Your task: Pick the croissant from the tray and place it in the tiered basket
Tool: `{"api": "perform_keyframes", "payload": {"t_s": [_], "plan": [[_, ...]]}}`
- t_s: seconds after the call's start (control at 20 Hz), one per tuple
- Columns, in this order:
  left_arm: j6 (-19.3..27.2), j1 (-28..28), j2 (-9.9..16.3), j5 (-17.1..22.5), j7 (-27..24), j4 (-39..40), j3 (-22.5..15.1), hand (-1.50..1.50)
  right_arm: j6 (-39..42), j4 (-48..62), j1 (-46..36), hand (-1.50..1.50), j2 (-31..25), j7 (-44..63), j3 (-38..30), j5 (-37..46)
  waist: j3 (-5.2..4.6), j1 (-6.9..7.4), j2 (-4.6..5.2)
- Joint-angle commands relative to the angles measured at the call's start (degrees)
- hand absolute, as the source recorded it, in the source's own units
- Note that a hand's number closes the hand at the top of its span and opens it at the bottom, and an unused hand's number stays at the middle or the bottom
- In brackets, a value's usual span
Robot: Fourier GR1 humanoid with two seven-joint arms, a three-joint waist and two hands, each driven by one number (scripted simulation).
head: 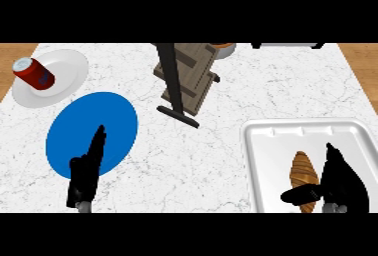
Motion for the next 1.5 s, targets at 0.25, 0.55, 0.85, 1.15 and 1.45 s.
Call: {"api": "perform_keyframes", "payload": {"t_s": [0.25, 0.55, 0.85, 1.15, 1.45], "plan": [[-1.7, 1.7, -0.3, 1.0, -1.3, 2.4, 1.2, 0.0, 7.5, 2.8, -2.8, -1.5, 4.4, 9.6, -3.1, 0.8, -0.14, -0.22, 0.1], [-1.0, 3.8, -1.6, -0.6, -3.3, 1.8, -0.1, 0.0, 8.3, 8.0, -3.4, -1.5, 6.1, 5.8, -8.2, -1.4, -0.11, -0.03, 0.12], [0.1, 2.9, -2.4, -2.1, -0.3, 0.0, -0.3, 0.0, 9.0, 4.7, 0.8, -1.5, 8.5, 3.9, -8.4, -0.1, -0.1, -0.47, 0.0], [-2.9, 1.2, -1.5, -0.6, -4.0, 4.0, 3.0, 0.0, 6.0, 12.3, -2.3, 1.5, 10.8, 0.8, -10.2, 2.8, -0.1, -0.33, 0.11], [-1.8, 3.7, -4.2, -2.8, -2.3, 0.2, 1.2, 0.0, 5.9, 13.6, -2.5, 1.5, 8.8, -6.8, -12.5, 2.8, -0.08, -0.32, 0.05]]}}
